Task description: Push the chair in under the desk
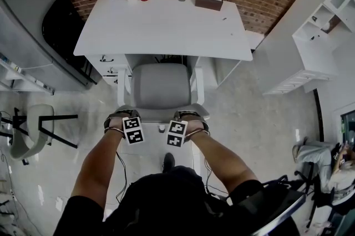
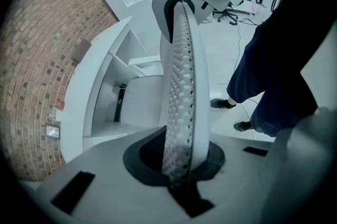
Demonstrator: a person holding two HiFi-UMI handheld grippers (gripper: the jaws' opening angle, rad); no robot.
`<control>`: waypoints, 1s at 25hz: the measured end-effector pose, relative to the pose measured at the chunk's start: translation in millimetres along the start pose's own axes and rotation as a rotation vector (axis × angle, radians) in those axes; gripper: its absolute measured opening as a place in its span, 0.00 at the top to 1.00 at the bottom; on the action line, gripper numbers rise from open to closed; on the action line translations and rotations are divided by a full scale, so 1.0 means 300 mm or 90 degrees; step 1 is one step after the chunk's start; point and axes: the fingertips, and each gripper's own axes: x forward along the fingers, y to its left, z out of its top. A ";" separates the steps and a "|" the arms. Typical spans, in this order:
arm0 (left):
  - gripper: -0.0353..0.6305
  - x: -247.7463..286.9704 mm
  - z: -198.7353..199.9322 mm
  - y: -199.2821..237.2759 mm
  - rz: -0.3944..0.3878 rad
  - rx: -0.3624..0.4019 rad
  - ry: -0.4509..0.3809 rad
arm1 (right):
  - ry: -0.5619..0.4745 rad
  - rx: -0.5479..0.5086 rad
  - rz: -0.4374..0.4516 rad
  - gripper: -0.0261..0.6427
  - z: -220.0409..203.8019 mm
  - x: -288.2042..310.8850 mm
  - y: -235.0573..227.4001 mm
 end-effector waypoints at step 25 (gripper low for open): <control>0.89 0.017 0.007 0.082 0.005 0.010 0.002 | -0.010 0.007 0.006 0.92 -0.002 0.018 -0.071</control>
